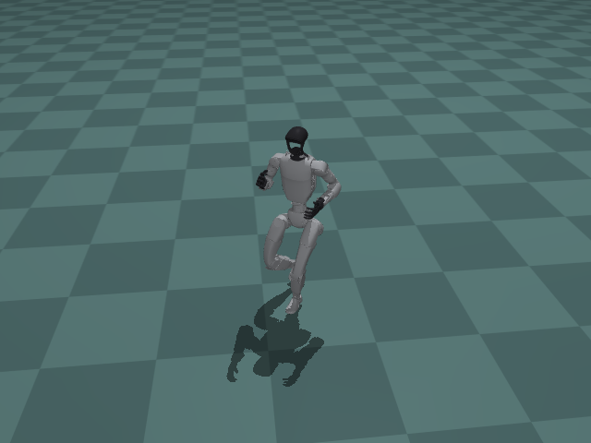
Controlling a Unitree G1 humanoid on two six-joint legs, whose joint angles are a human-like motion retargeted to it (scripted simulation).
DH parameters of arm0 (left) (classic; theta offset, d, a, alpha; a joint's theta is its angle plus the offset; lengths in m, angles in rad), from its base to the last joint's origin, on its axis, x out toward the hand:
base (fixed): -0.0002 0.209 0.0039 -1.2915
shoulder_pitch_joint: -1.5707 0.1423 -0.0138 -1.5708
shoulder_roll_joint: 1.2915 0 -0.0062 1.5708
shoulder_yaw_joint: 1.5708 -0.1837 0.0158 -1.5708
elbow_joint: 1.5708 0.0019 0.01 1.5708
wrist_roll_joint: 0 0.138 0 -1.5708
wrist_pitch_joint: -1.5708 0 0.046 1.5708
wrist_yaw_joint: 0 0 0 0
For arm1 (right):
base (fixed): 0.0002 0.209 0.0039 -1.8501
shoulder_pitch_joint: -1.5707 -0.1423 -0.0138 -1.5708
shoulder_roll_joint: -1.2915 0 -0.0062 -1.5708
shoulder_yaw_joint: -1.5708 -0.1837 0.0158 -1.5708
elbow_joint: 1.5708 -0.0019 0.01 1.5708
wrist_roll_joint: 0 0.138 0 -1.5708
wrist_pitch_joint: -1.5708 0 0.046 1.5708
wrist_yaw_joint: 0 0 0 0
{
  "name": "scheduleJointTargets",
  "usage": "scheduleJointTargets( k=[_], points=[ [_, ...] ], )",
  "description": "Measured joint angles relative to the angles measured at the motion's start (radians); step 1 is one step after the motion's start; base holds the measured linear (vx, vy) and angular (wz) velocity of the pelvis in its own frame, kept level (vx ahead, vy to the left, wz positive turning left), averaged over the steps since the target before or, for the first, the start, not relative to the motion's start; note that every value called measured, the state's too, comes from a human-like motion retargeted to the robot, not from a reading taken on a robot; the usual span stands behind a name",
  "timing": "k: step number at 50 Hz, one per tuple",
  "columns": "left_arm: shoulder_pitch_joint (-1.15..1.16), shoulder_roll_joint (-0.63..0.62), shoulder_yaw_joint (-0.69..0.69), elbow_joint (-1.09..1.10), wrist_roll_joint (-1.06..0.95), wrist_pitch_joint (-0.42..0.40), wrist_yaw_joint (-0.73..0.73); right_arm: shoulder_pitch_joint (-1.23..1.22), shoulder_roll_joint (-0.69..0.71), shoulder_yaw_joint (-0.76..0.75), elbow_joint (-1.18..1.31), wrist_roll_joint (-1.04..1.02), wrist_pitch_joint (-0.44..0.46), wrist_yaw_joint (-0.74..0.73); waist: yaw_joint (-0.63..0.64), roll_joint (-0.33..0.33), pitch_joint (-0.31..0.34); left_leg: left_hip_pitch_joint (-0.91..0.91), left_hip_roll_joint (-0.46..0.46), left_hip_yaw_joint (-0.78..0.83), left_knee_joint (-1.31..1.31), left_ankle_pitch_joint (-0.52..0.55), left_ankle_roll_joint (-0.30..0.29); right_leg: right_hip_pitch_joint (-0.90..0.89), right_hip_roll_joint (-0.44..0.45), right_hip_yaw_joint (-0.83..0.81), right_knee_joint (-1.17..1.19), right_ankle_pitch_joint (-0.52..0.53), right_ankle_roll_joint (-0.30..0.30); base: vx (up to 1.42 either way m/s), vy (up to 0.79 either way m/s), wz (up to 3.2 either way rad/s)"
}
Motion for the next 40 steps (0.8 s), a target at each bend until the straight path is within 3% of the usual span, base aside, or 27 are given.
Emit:
scheduleJointTargets(
  k=[2, 6, 13, 18, 22, 27, 30, 32, 37, 40],
  points=[
    [-0.034, 0.016, 0.0, -0.003, 0.054, 0.011, -0.027, -0.011, 0.001, 0.015, 0.016, -0.012, 0.015, 0.044, -0.028, -0.013, 0.006, 0.013, -0.023, -0.034, 0.088, -0.11, 0.049, -0.035, -0.037, 0.023, 0.132, -0.04, -0.034, 0.7, -0.05, 0.42],
    [-0.171, 0.044, -0.011, 0.045, 0.179, 0.042, -0.086, -0.037, 0.019, 0.047, 0.145, -0.041, 0.062, 0.136, -0.078, -0.014, 0.028, 0.015, -0.001, -0.105, 0.251, -0.257, 0.049, -0.147, -0.004, 0.068, 0.246, -0.073, -0.068, 0.61, -0.06, 0.56],
    [-0.16, 0.046, -0.006, 0.052, 0.177, 0.019, -0.114, 0.029, 0.001, 0.004, 0.157, -0.01, 0.052, 0.155, -0.09, 0.026, -0.013, -0.003, 0.024, -0.094, 0.292, -0.186, 0.049, -0.088, 0.1, 0.086, 0.018, 0.065, 0.018, 0.53, 0.06, 0.57],
    [-0.078, 0.017, 0.014, 0.068, 0.157, 0.0, -0.107, 0.069, 0.022, -0.063, 0.113, -0.013, 0.027, 0.096, -0.061, 0.019, -0.031, -0.023, 0.009, -0.069, 0.204, -0.176, 0.049, 0.026, 0.094, 0.091, -0.084, 0.192, 0.091, 0.54, 0.05, 0.37],
    [-0.083, -0.001, 0.019, 0.084, 0.193, -0.001, -0.11, 0.112, 0.044, -0.072, 0.16, -0.034, 0.031, 0.085, -0.067, -0.007, -0.03, -0.006, -0.006, -0.113, 0.244, -0.276, 0.049, 0.015, 0.05, 0.096, 0.07, 0.179, 0.04, 0.59, -0.05, 0.42],
    [-0.25, 0.005, 0.017, 0.107, 0.315, 0.007, -0.085, 0.193, 0.041, -0.037, 0.355, -0.041, 0.054, 0.138, -0.136, -0.044, -0.003, 0.077, -0.064, -0.183, 0.262, -0.383, 0.049, -0.188, 0.02, 0.153, 0.327, -0.004, -0.057, 0.66, 0.0, 0.63],
    [-0.342, 0.01, 0.035, 0.092, 0.313, 0.004, -0.072, 0.265, -0.006, -0.024, 0.399, -0.011, 0.046, 0.191, -0.209, -0.013, -0.013, 0.18, -0.103, -0.248, 0.164, -0.351, 0.049, -0.336, 0.073, 0.146, 0.294, -0.118, -0.081, 0.78, 0.11, 0.55],
    [-0.368, 0.01, 0.053, 0.066, 0.282, -0.016, -0.066, 0.328, -0.047, -0.033, 0.387, 0.017, 0.04, 0.208, -0.265, 0.022, -0.026, 0.268, -0.102, -0.262, 0.08, -0.26, 0.038, -0.394, 0.134, 0.127, 0.162, -0.152, -0.057, 0.83, 0.13, 0.69],
    [-0.373, 0.014, 0.05, 0.023, 0.196, -0.083, -0.078, 0.449, -0.103, -0.063, 0.369, 0.066, 0.043, 0.206, -0.335, 0.101, -0.047, 0.392, 0.005, -0.276, 0.03, 0.068, -0.143, -0.398, 0.336, 0.115, -0.294, -0.105, 0.03, 0.79, -0.01, 0.68],
    [-0.345, 0.02, 0.026, 0.027, 0.159, -0.079, -0.109, 0.47, -0.112, -0.073, 0.362, 0.065, 0.051, 0.198, -0.314, 0.123, -0.047, 0.382, 0.055, -0.27, 0.199, 0.124, -0.167, -0.342, 0.398, 0.13, -0.375, -0.108, 0.04, 0.76, 0.01, 0.5]
  ],
)
